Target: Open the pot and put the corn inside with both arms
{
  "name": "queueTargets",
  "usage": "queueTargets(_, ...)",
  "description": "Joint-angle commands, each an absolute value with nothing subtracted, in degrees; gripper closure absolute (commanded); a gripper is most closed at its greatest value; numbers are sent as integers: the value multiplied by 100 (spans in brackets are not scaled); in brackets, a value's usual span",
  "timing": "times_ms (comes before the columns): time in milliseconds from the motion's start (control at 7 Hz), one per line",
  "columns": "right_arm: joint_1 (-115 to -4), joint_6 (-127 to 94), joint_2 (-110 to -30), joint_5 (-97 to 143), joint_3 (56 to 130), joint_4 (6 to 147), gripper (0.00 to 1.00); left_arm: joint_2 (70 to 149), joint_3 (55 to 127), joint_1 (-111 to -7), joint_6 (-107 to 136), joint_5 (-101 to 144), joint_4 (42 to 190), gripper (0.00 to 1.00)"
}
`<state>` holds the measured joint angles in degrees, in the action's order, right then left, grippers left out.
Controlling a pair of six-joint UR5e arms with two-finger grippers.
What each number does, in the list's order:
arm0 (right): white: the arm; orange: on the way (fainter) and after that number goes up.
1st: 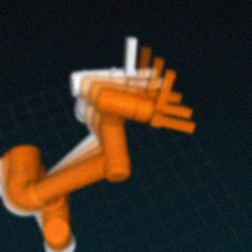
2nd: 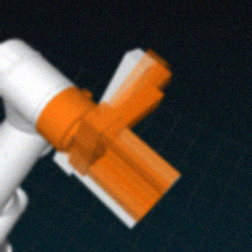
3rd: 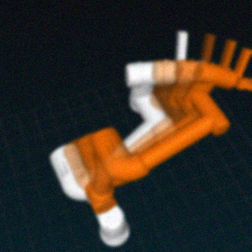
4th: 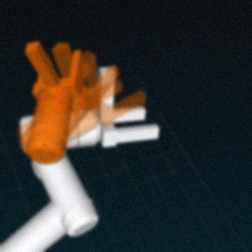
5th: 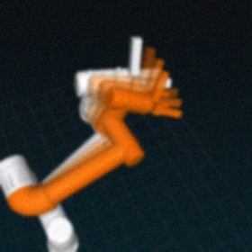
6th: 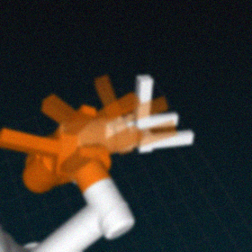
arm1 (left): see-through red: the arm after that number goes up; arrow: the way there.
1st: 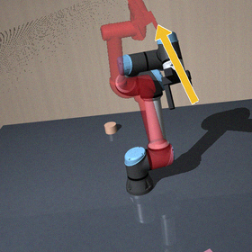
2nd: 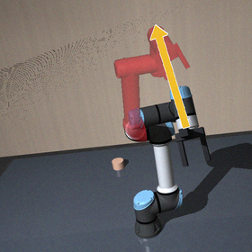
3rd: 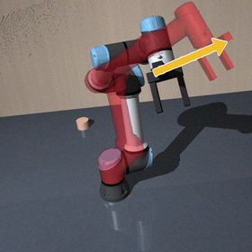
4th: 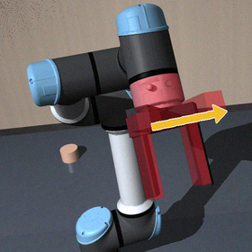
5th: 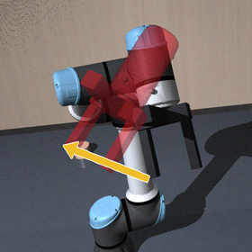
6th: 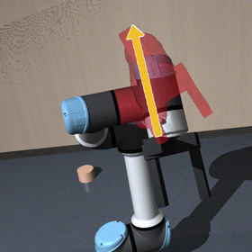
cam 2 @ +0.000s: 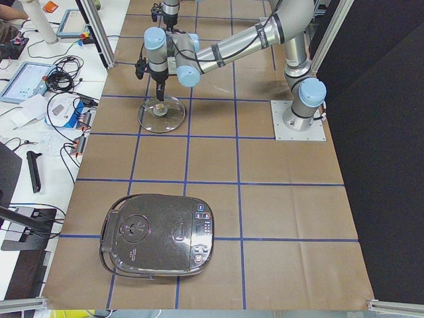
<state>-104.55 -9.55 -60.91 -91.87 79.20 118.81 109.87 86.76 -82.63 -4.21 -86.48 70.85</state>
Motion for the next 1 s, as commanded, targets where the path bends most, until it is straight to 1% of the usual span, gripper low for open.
queueTargets(0,-10057,-923,-7175,-9028,8006,10737,0,10041,8316,-9162,26,-9294,8528,0)
queueTargets(143,-9750,-601,-7607,-9026,8007,9914,0,9698,8114,-9367,26,-9334,9108,0)
queueTargets(286,-9512,-337,-8020,-9035,8024,9096,0,9555,8043,-9413,26,-9273,9314,0)
queueTargets(429,-9344,-264,-8390,-9035,8103,8627,0,9510,8138,-9448,61,-9246,9334,0)
queueTargets(571,-9186,-264,-8733,-9044,8321,8413,2,9510,8182,-9370,62,-9124,9334,0)
queueTargets(714,-9124,-264,-9006,-9018,8741,8498,4,9475,8217,-9369,53,-9132,9369,0)
queueTargets(857,-9140,-264,-9070,-9044,8832,8830,1,9449,8244,-9334,18,-9132,9413,0)
